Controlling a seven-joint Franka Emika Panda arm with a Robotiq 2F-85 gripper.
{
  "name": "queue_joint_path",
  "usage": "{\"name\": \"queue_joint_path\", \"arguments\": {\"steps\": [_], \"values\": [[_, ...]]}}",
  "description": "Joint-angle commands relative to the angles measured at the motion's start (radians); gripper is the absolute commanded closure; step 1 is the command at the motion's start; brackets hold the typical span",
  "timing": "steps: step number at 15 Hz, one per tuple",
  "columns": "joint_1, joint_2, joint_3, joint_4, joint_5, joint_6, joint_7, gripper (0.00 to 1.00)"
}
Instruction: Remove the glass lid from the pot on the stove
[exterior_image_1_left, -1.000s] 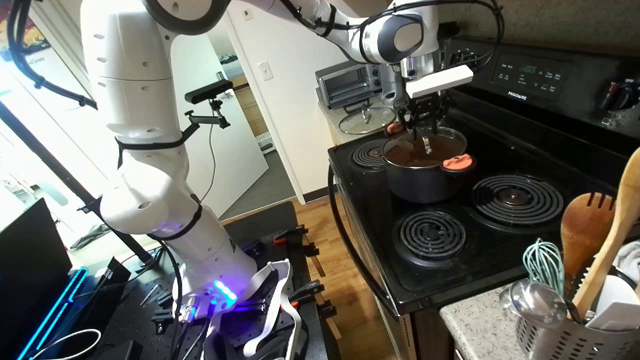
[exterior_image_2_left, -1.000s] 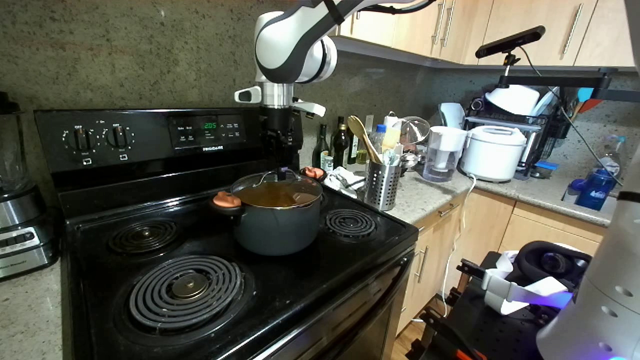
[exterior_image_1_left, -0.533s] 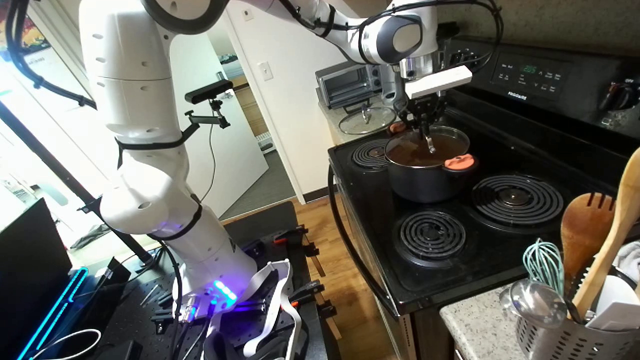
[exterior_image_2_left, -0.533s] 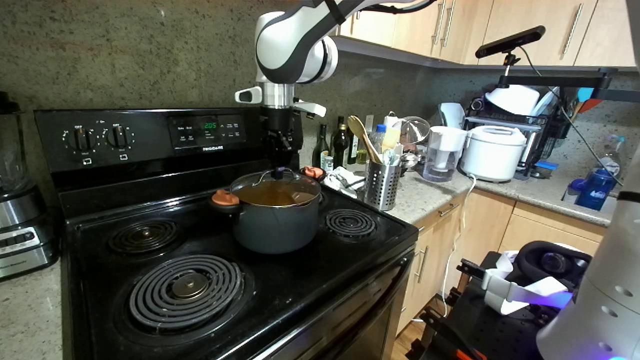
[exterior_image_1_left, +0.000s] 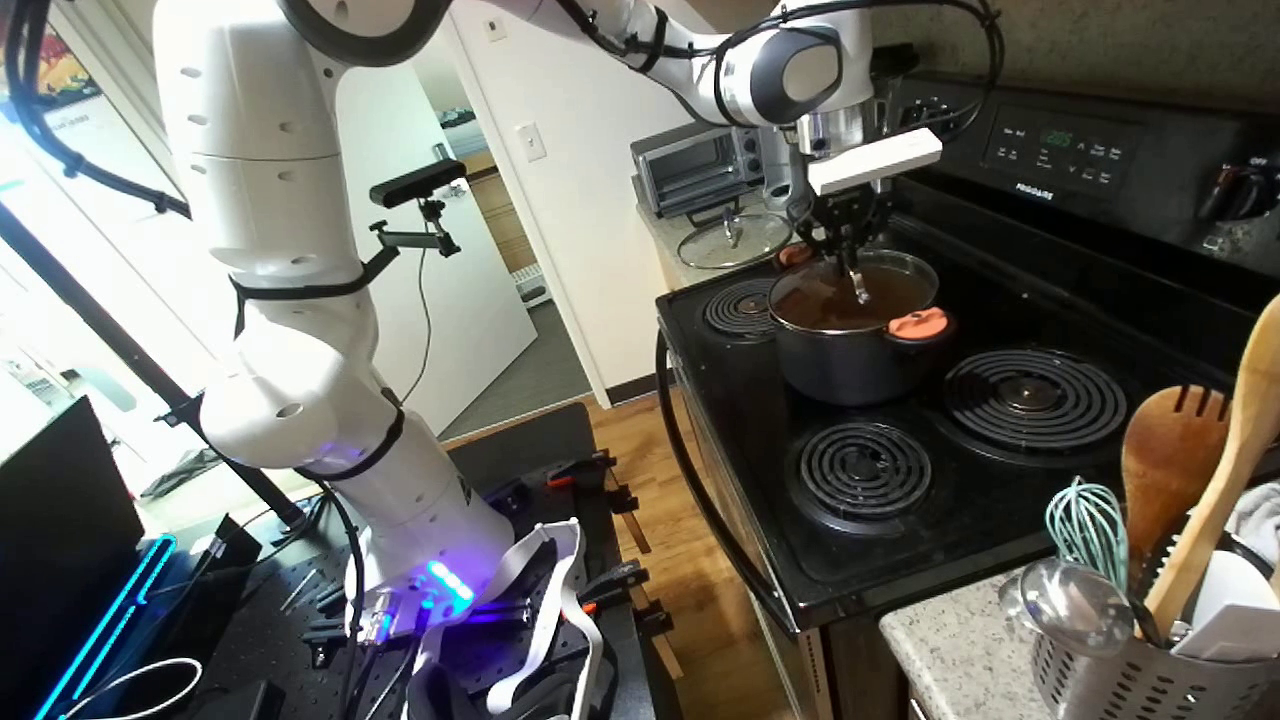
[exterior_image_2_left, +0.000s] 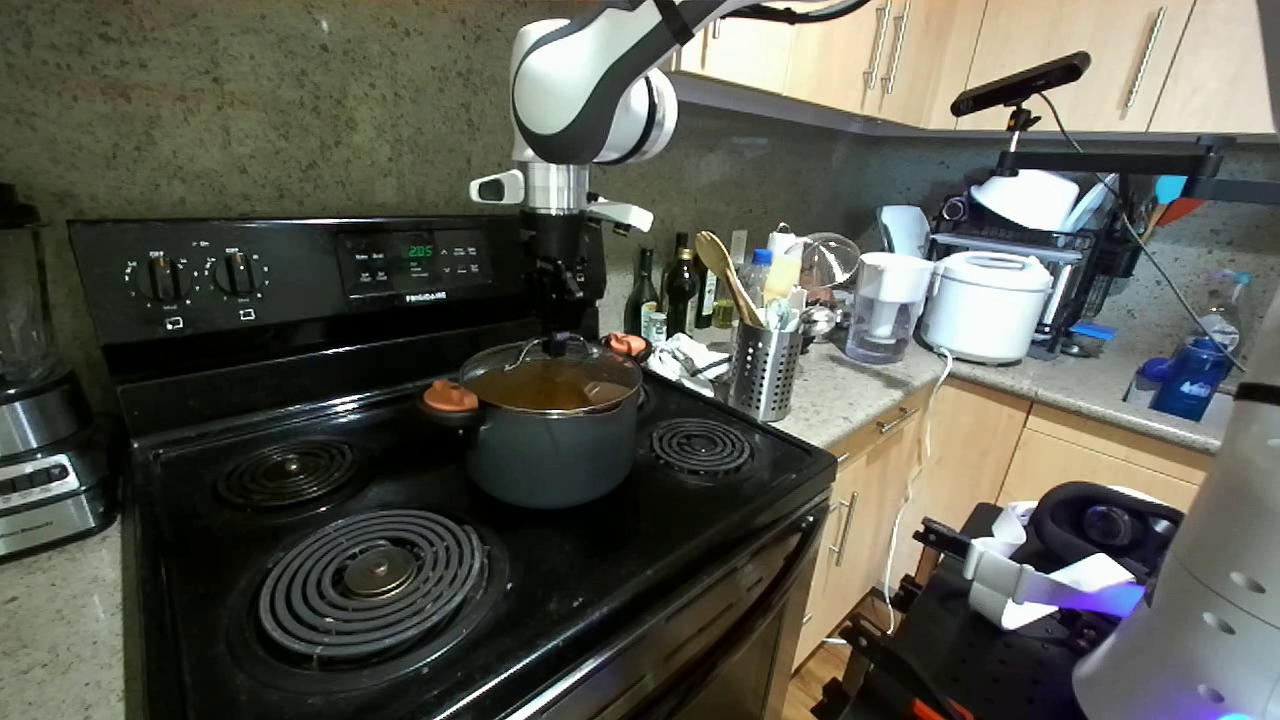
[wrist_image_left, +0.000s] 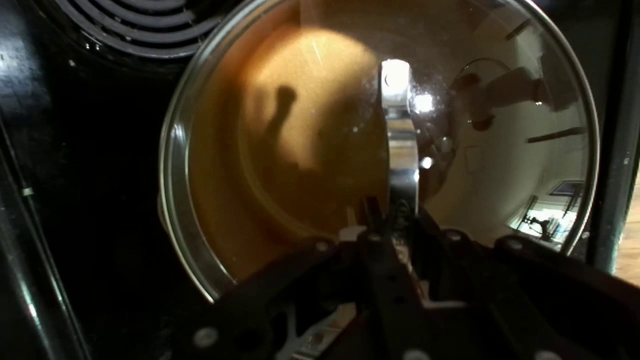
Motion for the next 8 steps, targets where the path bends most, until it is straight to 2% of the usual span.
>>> {"name": "queue_joint_path", "arguments": {"steps": [1,8], "values": [[-0.007,-0.092,0.015,-0.061,0.012,-0.001,-0.032,0.96],[-0.004,-0.158,0.021,-0.080,0.031,-0.011,-0.059,0.96]]}}
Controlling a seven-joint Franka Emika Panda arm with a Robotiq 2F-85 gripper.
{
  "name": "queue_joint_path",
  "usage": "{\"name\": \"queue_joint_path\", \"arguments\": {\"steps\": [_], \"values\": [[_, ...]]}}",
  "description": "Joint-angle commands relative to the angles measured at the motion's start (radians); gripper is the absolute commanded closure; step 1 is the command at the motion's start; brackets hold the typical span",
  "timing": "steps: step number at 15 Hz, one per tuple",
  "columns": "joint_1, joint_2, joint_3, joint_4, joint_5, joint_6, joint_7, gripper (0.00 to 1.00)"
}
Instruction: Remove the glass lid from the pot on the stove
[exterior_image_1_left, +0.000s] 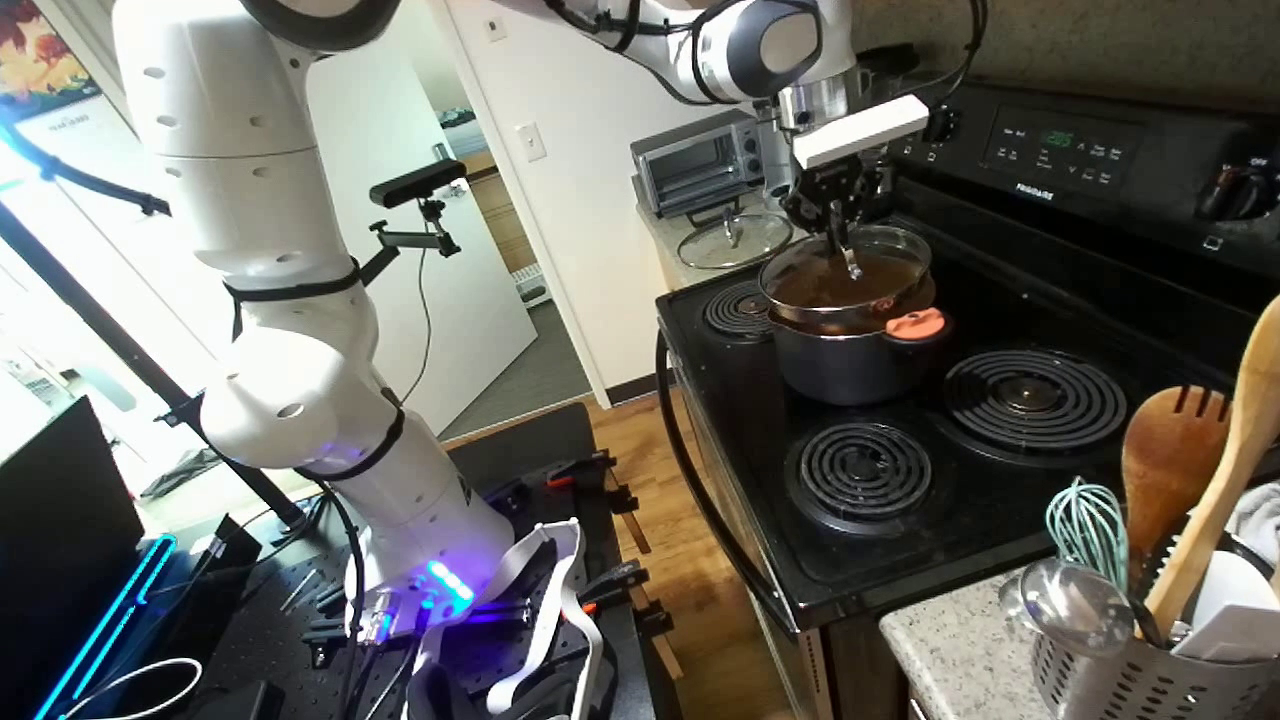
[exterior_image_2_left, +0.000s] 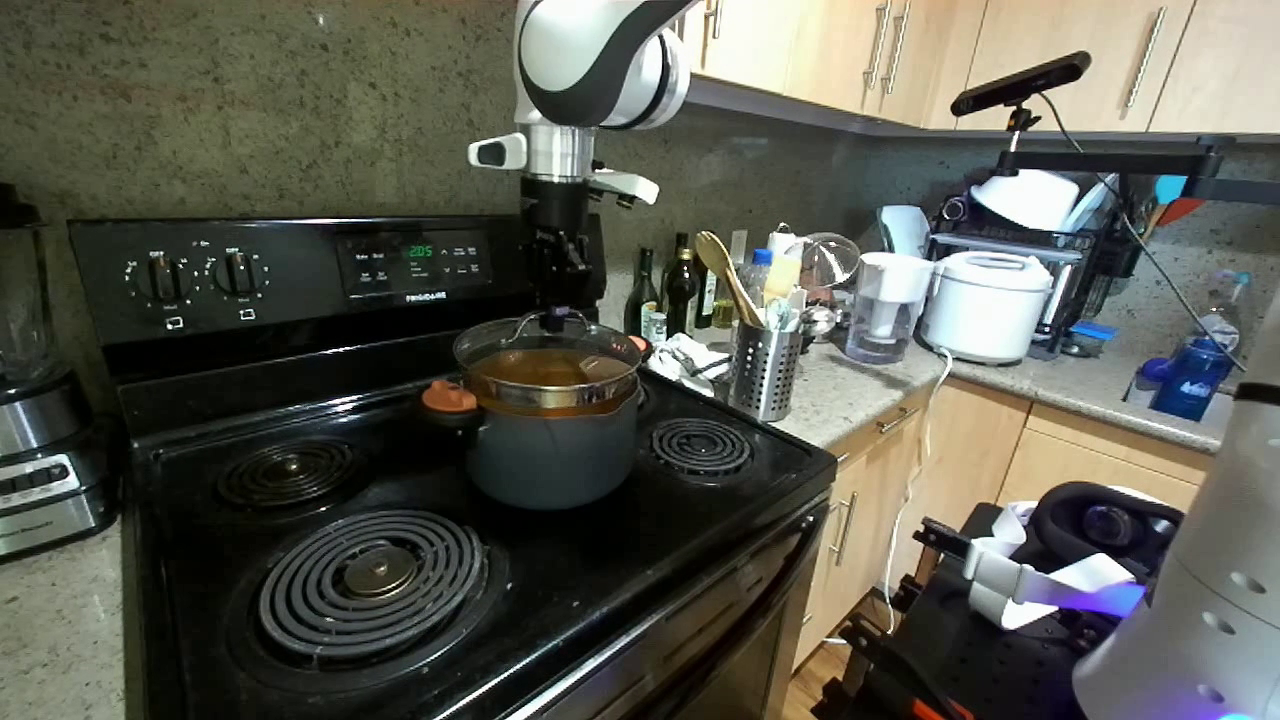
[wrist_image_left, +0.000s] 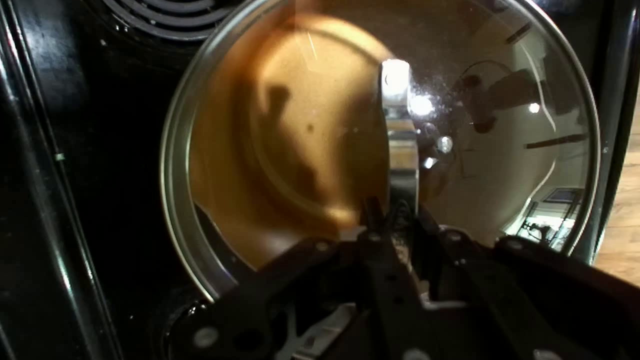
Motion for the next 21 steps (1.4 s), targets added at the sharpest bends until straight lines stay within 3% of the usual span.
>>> {"name": "queue_joint_path", "arguments": {"steps": [1,8,21], "values": [[-0.006,-0.076,0.009,-0.036,0.026,-0.012,-0.043,0.96],[0.020,-0.127,0.017,-0.063,0.009,-0.021,-0.067,0.96],[0.138,-0.167,0.061,-0.116,-0.118,-0.059,-0.099,0.96]]}}
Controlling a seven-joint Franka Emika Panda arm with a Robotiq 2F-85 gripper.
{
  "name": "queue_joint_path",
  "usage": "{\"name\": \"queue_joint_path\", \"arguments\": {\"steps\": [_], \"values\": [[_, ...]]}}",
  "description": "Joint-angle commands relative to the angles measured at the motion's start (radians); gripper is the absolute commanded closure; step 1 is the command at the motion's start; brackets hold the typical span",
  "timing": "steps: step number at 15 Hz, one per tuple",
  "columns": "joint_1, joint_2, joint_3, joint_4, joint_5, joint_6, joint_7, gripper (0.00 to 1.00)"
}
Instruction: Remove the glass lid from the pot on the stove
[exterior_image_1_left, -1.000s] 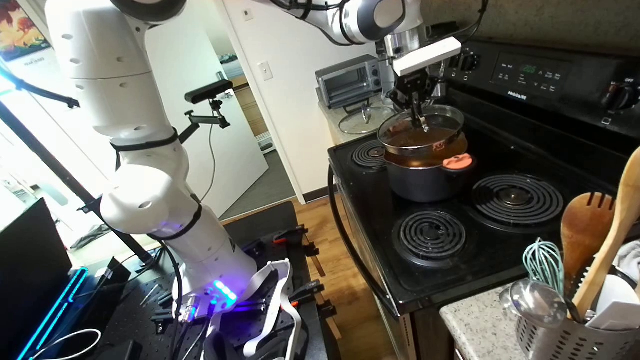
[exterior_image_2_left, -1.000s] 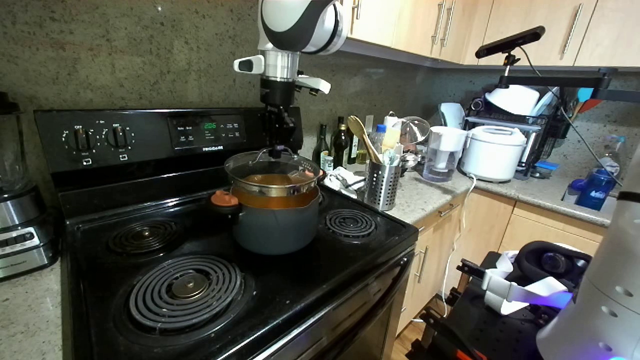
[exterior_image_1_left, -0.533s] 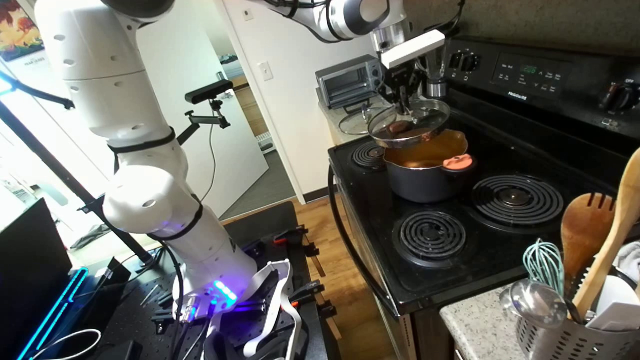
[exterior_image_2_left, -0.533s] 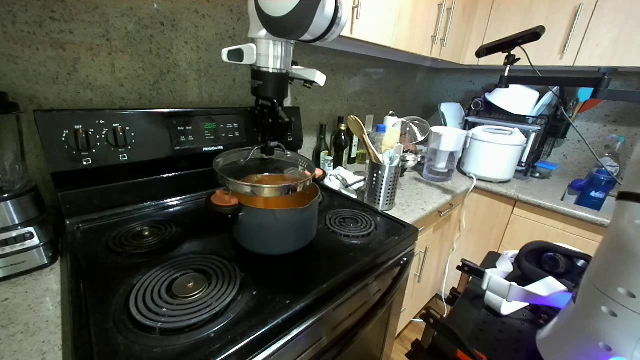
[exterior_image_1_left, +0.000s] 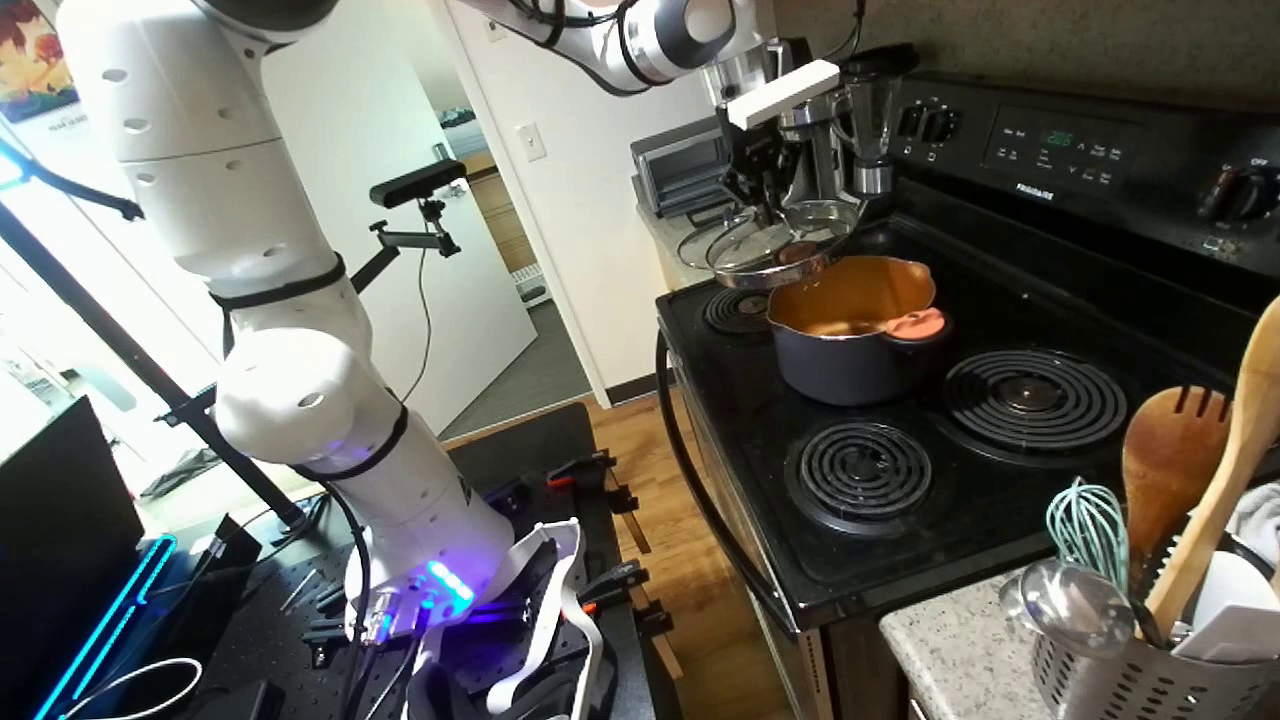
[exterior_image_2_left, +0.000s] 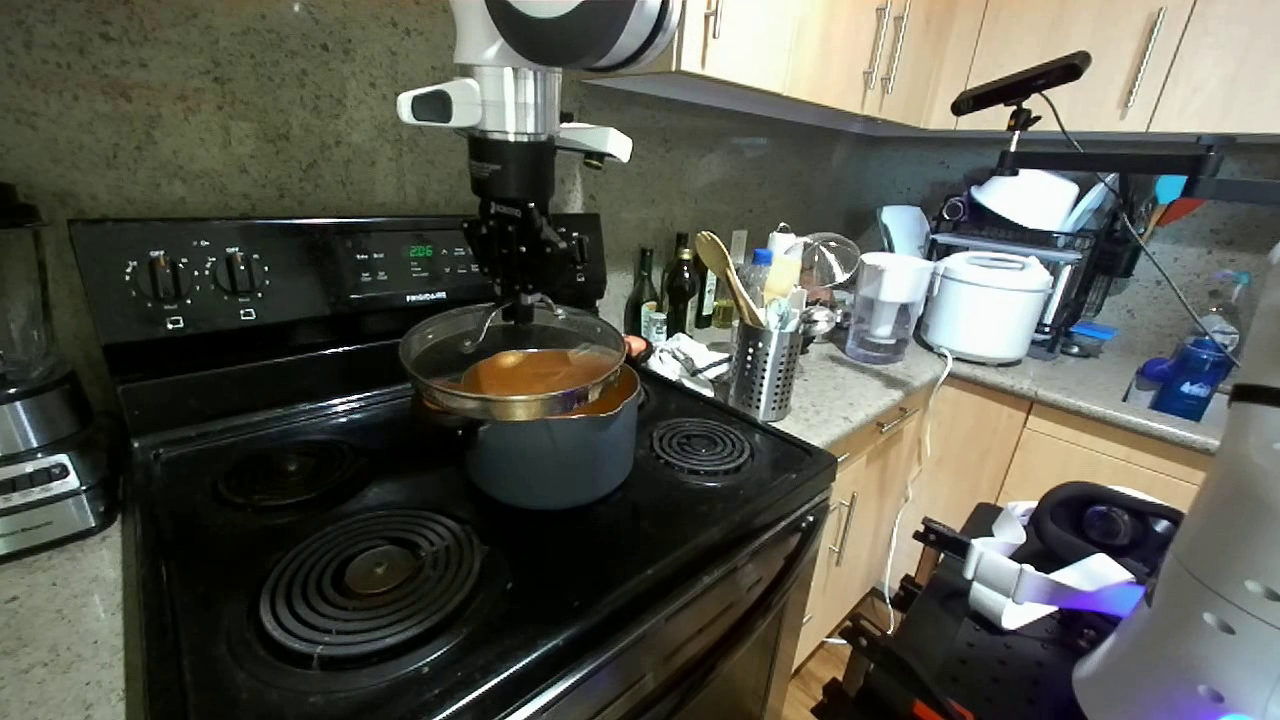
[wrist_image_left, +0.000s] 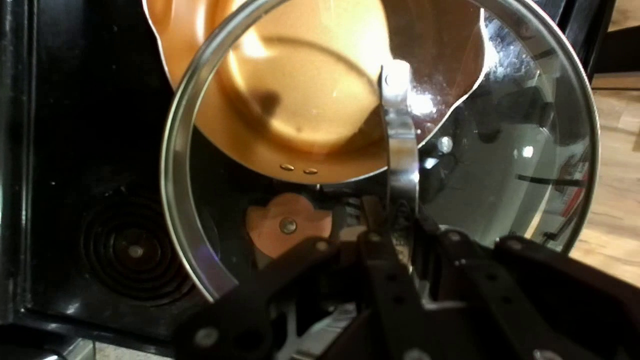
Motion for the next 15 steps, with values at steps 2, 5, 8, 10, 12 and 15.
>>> {"name": "queue_joint_path", "arguments": {"steps": [2,5,8,10,12,15], "values": [[0.024,-0.038,0.015,-0.041,-0.054,-0.022,-0.052,0.96],[0.041,-0.045,0.029,-0.069,-0.085,-0.013,-0.084,0.96],[0.053,-0.057,0.050,-0.084,-0.075,-0.006,-0.140,0.96],[0.062,-0.062,0.063,-0.086,-0.070,-0.005,-0.166,0.96],[0.071,-0.068,0.075,-0.085,-0.065,-0.007,-0.183,0.96],[0.086,-0.074,0.090,-0.084,-0.061,-0.010,-0.204,0.96]]}}
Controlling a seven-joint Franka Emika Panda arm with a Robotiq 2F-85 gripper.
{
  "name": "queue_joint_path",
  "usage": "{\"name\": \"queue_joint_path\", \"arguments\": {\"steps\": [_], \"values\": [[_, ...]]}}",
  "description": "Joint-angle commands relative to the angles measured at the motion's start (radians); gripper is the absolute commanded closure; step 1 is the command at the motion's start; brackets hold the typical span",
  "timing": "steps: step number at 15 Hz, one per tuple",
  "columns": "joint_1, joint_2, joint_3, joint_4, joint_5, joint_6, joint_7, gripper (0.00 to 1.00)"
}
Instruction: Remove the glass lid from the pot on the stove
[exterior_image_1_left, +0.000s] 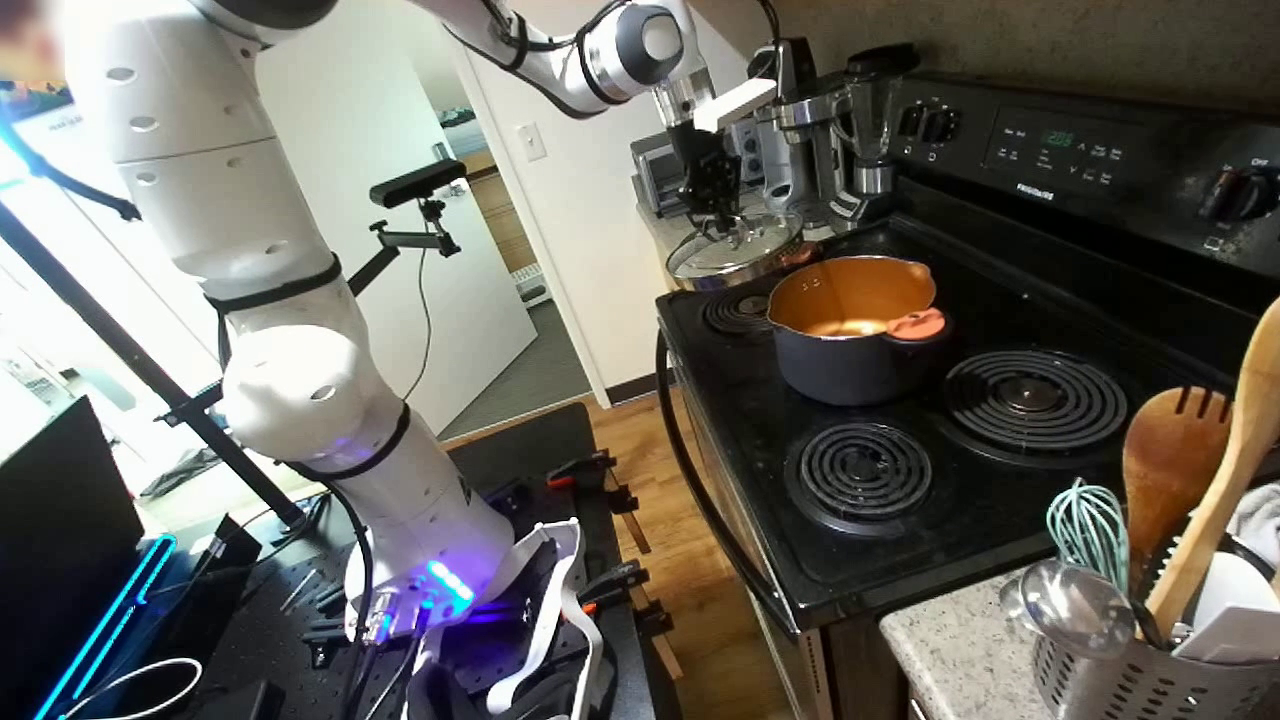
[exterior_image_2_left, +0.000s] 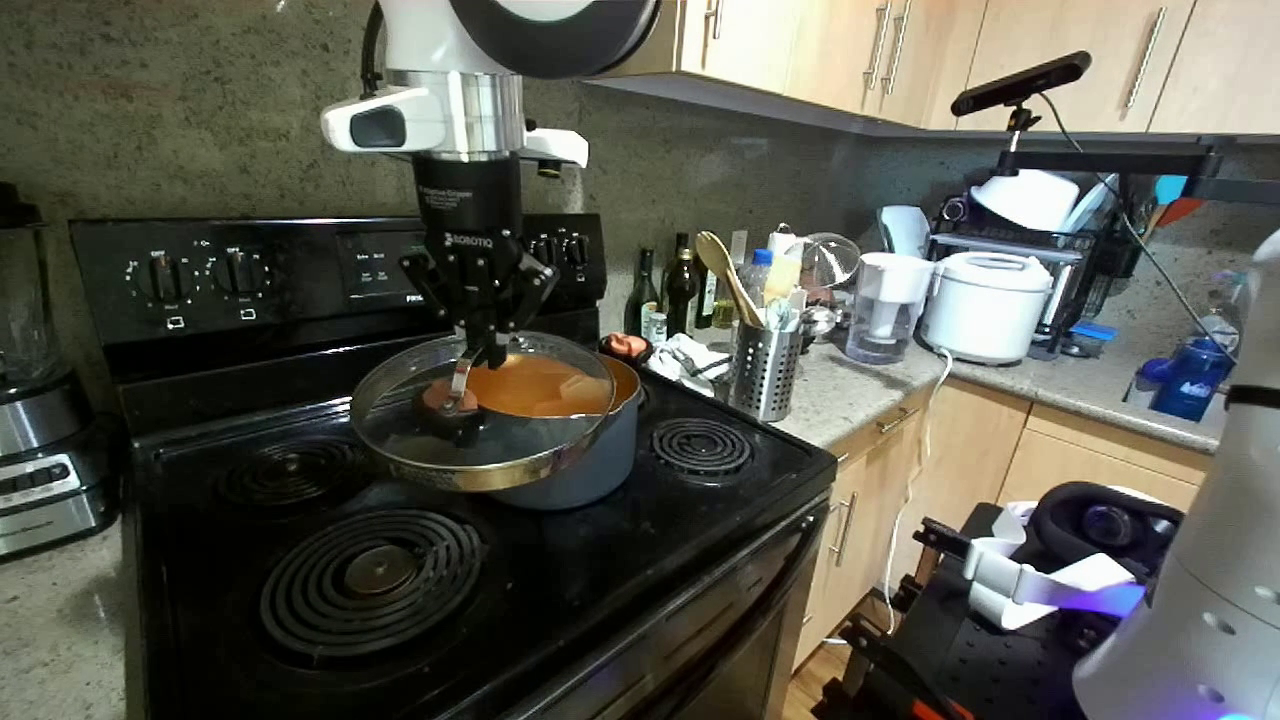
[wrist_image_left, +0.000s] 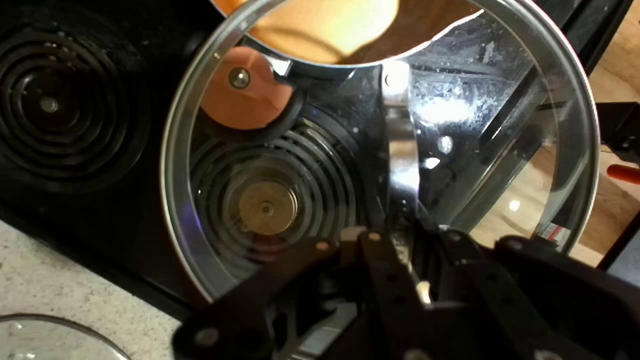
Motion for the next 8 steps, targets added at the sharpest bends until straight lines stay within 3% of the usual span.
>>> {"name": "queue_joint_path", "arguments": {"steps": [1,8], "values": [[0.013,-0.055,0.015,-0.023,0.009,-0.009,-0.043,0.96],[0.036,-0.042,0.046,-0.022,0.052,-0.049,-0.126,0.96]]}}
